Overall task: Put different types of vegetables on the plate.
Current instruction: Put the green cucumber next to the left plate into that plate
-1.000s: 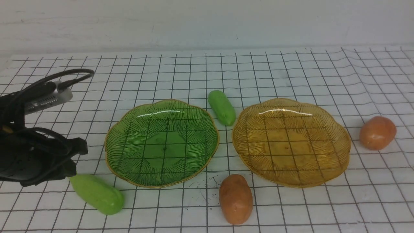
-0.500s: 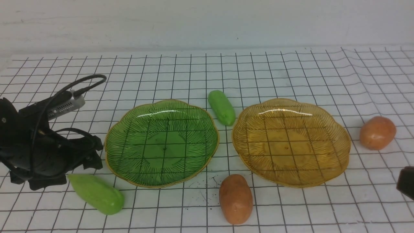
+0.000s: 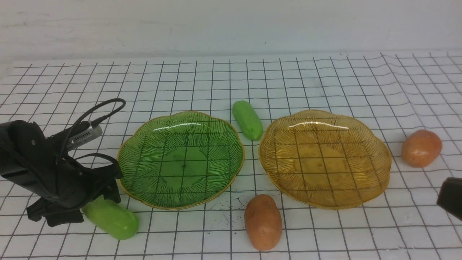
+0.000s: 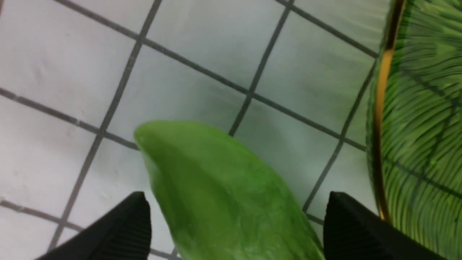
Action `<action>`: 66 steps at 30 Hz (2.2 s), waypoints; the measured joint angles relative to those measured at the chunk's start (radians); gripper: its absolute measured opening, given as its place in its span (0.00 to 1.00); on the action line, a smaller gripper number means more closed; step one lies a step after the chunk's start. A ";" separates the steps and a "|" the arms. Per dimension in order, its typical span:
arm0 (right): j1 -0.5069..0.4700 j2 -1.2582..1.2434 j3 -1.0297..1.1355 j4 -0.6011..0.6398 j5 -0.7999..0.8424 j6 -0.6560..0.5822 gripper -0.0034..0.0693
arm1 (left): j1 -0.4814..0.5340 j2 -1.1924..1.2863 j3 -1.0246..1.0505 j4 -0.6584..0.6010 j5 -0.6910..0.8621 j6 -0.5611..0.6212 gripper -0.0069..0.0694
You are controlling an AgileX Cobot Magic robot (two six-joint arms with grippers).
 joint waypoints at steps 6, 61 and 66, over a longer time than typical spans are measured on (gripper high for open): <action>0.000 0.000 0.000 -0.001 0.000 -0.003 0.03 | 0.000 0.035 -0.004 -0.003 0.001 0.015 0.68; 0.541 1.254 -0.412 -0.507 -0.273 0.623 0.96 | -0.195 0.048 -0.421 -0.321 0.239 0.650 0.76; 0.558 1.324 -0.415 -0.455 -0.310 0.623 1.00 | -0.195 0.035 -0.434 -0.318 0.302 0.627 0.62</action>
